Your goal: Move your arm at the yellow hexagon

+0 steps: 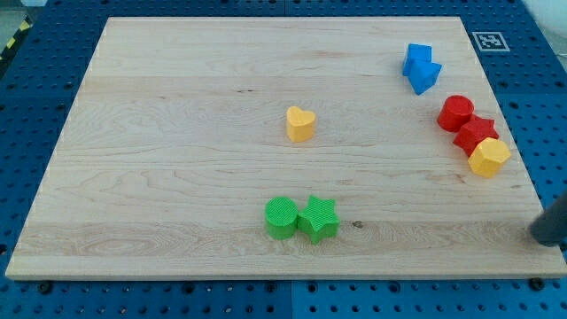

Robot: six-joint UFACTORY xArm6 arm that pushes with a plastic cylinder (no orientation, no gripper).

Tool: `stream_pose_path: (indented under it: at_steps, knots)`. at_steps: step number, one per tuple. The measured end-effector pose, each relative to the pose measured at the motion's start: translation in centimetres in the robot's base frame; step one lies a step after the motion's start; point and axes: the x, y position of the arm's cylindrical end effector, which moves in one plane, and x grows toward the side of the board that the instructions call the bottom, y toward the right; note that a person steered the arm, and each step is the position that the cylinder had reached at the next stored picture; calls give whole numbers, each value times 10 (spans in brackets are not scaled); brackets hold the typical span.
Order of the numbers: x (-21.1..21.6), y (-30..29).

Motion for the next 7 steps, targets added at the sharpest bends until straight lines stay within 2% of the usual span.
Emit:
stream_pose_path:
  at_steps: [1,2,3,5,6,7]
  knots:
    - [2,41]
    - [-8,48]
    - [-36,48]
    - [-44,48]
    - [-67,48]
    - [-70,48]
